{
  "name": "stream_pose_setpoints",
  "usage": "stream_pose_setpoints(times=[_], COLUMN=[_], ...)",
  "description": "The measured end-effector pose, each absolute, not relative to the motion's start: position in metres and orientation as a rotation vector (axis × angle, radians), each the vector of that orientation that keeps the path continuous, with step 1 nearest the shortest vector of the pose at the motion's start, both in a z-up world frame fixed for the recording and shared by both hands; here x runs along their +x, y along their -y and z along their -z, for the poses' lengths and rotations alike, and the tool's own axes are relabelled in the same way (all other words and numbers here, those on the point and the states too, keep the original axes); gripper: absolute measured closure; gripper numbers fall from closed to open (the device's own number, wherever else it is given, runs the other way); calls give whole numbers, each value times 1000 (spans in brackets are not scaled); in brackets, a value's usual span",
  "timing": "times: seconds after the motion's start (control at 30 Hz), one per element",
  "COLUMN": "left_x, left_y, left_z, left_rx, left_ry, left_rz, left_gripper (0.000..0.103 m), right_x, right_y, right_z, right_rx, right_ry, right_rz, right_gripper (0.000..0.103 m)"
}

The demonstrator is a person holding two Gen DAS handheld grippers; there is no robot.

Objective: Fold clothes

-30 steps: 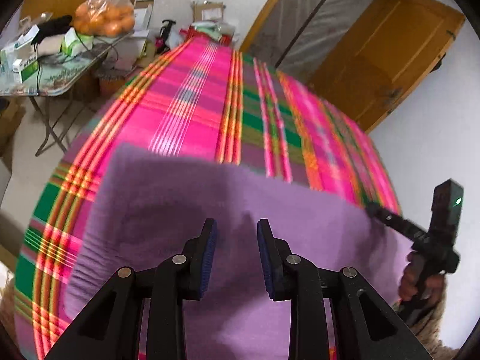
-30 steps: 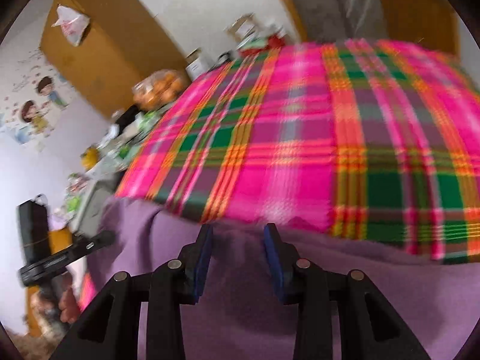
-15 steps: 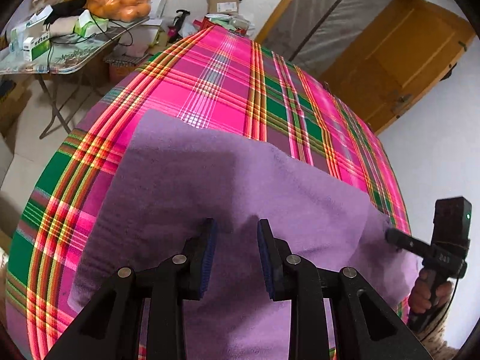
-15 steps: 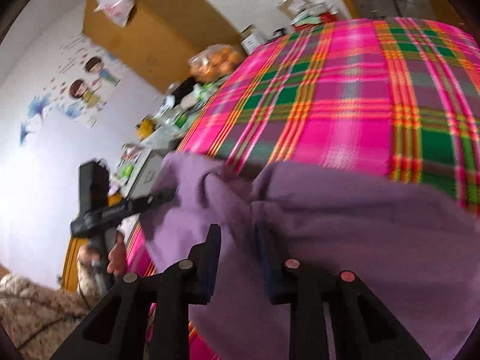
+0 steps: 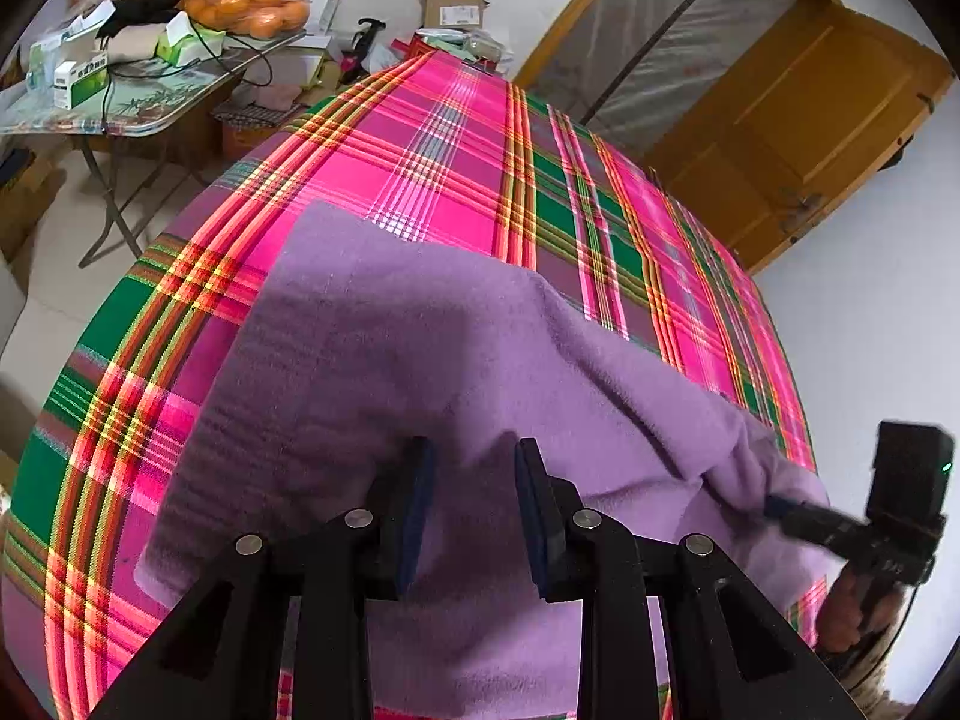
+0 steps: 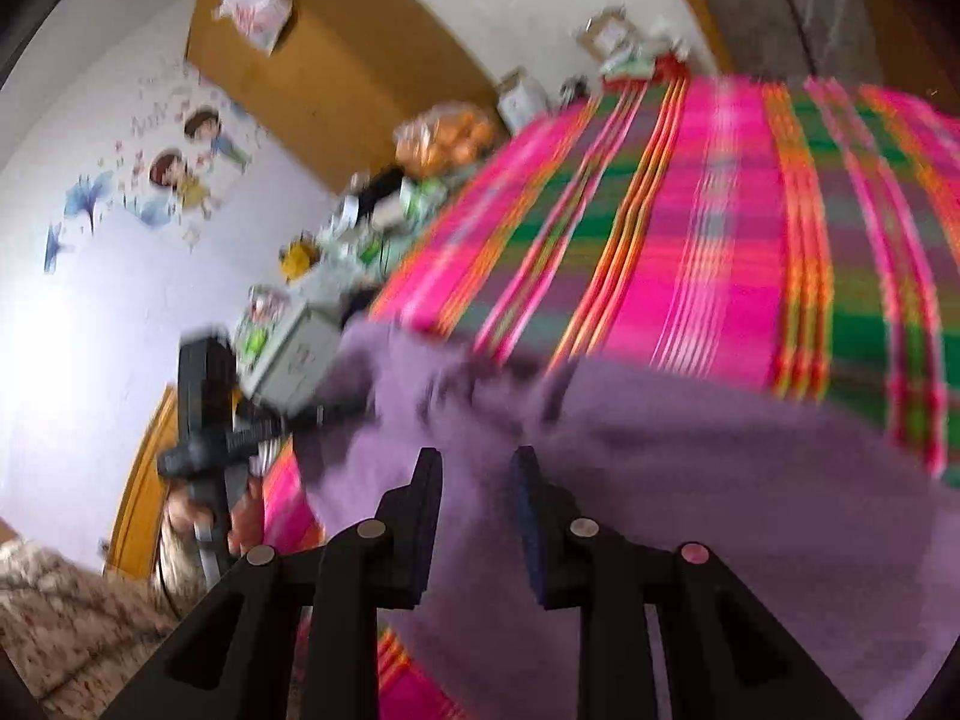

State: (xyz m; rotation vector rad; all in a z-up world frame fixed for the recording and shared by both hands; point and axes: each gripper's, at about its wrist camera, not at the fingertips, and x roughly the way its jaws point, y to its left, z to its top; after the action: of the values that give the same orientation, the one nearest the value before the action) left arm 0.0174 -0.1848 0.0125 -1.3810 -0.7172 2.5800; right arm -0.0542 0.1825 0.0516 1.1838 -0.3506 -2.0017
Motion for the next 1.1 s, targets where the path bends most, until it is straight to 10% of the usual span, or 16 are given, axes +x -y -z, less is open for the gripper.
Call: stream_pose_setpoints(times=[0.93,1.1], left_x=[15,7], left_y=[168,171], left_z=[-25,-16], left_rx=[-1279,-1322], left_ry=[627,661], left_rz=[-2561,-2545], left_gripper=[74,74], right_x=[-89,-87], right_y=[-138,-144], right_z=[-4,-16], right_rx=[1325,1264], right_ry=[174,176], right_rz=[1830,1887], right_gripper=[76,97])
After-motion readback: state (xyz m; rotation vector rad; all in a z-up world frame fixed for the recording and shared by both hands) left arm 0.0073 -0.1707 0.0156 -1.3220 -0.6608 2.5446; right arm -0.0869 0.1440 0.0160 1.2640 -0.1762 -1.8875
